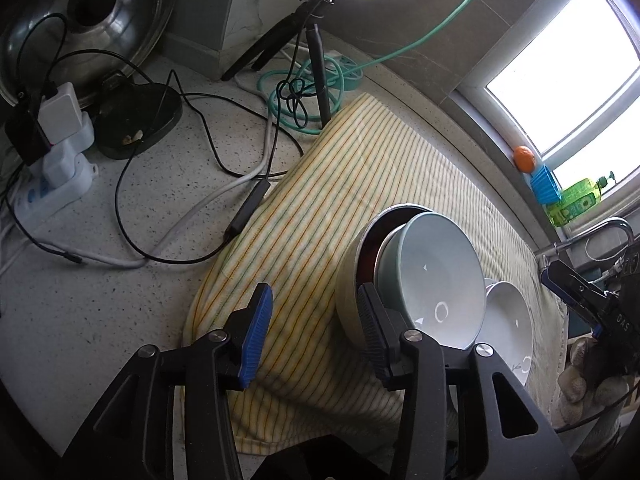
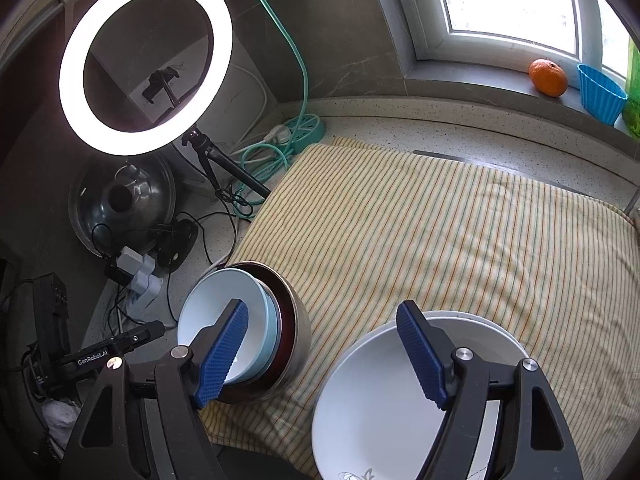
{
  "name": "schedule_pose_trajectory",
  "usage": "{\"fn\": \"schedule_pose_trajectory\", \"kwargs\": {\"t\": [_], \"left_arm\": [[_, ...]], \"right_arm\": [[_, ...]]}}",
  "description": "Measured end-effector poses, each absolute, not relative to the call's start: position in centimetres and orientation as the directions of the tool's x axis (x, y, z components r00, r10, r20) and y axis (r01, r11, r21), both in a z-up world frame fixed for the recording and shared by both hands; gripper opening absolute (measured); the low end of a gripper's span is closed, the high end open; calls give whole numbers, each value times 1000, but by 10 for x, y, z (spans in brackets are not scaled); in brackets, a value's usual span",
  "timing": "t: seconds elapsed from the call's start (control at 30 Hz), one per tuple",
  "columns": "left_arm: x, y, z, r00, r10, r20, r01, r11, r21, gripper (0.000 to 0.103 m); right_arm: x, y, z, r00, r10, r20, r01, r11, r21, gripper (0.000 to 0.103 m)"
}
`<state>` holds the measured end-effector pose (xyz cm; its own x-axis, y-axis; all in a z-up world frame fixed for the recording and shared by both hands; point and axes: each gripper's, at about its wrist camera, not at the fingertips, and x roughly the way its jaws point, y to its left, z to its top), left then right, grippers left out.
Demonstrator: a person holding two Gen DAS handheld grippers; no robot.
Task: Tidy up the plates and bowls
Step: 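Open both tools and regrip the rim of the nested bowl stack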
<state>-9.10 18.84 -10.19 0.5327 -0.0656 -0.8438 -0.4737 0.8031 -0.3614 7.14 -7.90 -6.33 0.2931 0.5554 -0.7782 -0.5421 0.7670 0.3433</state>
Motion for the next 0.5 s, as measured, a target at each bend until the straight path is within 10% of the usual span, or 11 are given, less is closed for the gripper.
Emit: {"fn": "schedule_pose_trajectory", "kwargs": {"t": [0.5], "left_arm": [[-85,183,-110,521,-83,-850,-466,806,-365,43]], "right_arm": [[77,-66,-85,269,487,-831,-531,795,294,67]]}}
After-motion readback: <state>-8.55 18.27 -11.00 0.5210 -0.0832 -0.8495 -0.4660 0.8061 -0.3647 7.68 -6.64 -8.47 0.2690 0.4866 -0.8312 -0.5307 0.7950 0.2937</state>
